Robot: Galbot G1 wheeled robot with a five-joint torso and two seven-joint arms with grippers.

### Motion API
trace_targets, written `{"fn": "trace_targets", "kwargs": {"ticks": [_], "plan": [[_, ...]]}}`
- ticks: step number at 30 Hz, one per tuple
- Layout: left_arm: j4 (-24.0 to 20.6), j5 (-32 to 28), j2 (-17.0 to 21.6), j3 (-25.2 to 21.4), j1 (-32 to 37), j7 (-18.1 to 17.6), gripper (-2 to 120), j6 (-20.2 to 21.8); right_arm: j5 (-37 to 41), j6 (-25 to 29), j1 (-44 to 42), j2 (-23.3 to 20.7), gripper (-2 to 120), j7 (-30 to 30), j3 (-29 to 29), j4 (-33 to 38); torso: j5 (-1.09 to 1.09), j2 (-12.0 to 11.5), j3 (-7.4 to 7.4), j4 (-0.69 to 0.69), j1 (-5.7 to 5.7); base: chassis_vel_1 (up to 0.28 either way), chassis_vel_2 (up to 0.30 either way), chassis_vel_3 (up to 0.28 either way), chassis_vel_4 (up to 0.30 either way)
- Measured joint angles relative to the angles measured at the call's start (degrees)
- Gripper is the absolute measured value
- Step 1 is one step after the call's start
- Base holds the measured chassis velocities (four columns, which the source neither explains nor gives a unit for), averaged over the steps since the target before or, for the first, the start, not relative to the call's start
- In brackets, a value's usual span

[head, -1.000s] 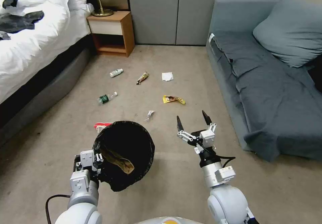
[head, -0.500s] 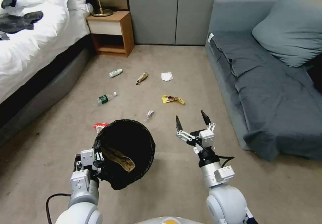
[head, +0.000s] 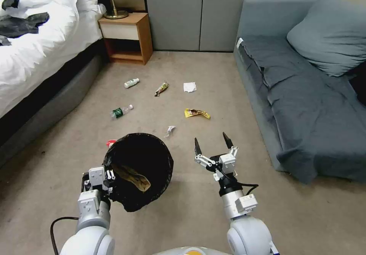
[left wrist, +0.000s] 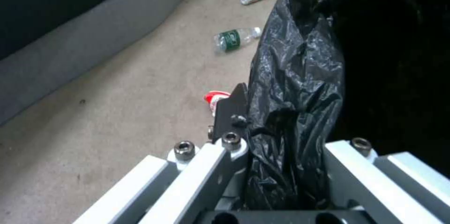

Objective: Pick up the trash bin, then pick up the garbage from the floor and place it into the trash bin.

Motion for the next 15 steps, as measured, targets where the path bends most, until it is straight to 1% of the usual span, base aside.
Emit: {"fn": "trace_targets", "kwargs": {"ticks": [9, 11, 15], "plan": [[1.0, 0.1, -0.3, 0.2, -1.2, 0.0, 4, 0.1, -0.1, 0.0, 1.2, 0.3, 100, -0.2, 0.1, -1.2, 0.00, 0.0, 0.00, 0.01, 0.00, 0.000, 0.000, 0.000, 0.000], [1.1, 0.1, -0.3, 0.2, -1.2, 0.0, 4, 0.1, -0.1, 0.0, 1.2, 0.4, 100, -0.2, 0.1, -1.2, 0.00, 0.0, 0.00, 0.01, 0.00, -0.059, 0.032, 0.057, -0.052], [1.1, 0.2, -0.5, 0.3, -1.1, 0.0, 4, 0.1, -0.1, 0.1, 1.0, 0.2, 100, -0.3, 0.2, -1.4, 0.00, 0.0, 0.00, 0.01, 0.00, -0.113, 0.105, 0.102, -0.096]]}}
